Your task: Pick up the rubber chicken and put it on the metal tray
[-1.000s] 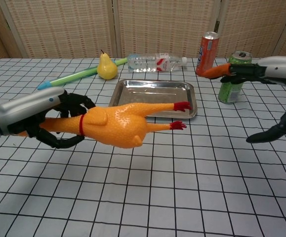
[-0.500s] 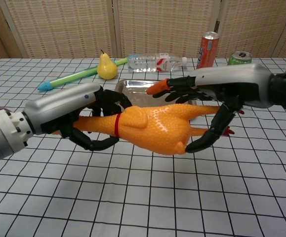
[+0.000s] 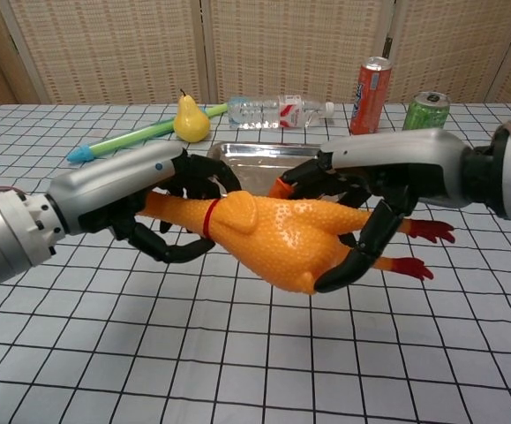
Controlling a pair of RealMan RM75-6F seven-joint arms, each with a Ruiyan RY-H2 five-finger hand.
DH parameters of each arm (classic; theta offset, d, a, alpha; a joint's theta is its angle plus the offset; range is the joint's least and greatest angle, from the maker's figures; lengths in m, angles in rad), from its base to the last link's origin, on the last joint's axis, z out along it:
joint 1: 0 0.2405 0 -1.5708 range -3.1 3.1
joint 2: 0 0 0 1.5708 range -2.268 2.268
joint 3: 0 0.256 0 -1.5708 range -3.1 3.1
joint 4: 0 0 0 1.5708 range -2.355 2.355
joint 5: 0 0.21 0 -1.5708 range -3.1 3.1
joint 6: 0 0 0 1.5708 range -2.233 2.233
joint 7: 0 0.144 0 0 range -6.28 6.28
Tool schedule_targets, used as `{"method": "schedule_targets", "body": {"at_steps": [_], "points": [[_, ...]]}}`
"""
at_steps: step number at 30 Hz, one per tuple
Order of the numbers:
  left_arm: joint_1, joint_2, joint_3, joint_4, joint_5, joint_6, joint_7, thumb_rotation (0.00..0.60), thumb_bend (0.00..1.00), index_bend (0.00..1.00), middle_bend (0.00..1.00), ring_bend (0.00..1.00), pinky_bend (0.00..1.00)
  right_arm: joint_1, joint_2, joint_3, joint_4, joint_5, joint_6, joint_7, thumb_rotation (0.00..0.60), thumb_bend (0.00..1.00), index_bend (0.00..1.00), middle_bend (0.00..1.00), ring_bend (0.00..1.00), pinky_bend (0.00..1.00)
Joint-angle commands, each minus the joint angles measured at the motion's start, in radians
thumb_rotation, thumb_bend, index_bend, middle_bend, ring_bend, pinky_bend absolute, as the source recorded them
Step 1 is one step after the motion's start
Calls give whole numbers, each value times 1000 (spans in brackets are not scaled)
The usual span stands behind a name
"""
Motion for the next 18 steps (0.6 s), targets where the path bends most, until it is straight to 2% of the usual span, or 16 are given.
{"method": "schedule_targets", "body": {"at_steps": [1,3,6,12,16,17,18], "points": [[-2,2,-1,0,-2,0,-2,600,734,848,701,534,631,-1,-3,0,6,0,14,0,600,296,930,738,856,1000],[-3,3,-1,0,-3,1,-4,600,734,849,701,534,632,-3,-3,1,8,-8,18,8,600,334,984,782,910,1000],[-4,5,-1,-1,-2,4,-3,600,734,848,701,534,632,-9,-1,3,10,-21,22,30,600,395,999,802,960,1000],[-3,10,-1,-2,-5,8,-3,600,733,849,701,534,632,-19,6,2,14,-61,33,58,600,451,1000,809,992,1000],[-3,14,0,-3,-10,10,-7,600,733,848,700,534,632,-27,10,-2,1,-62,54,55,600,454,997,809,990,1000],[-2,15,0,-3,-11,10,-8,600,734,848,701,534,632,-30,12,-3,-3,-65,58,59,600,448,951,803,942,1000],[-2,16,0,-4,-11,10,-9,600,733,849,701,534,632,-32,17,-6,-5,-76,56,65,600,429,855,764,865,983]]}}
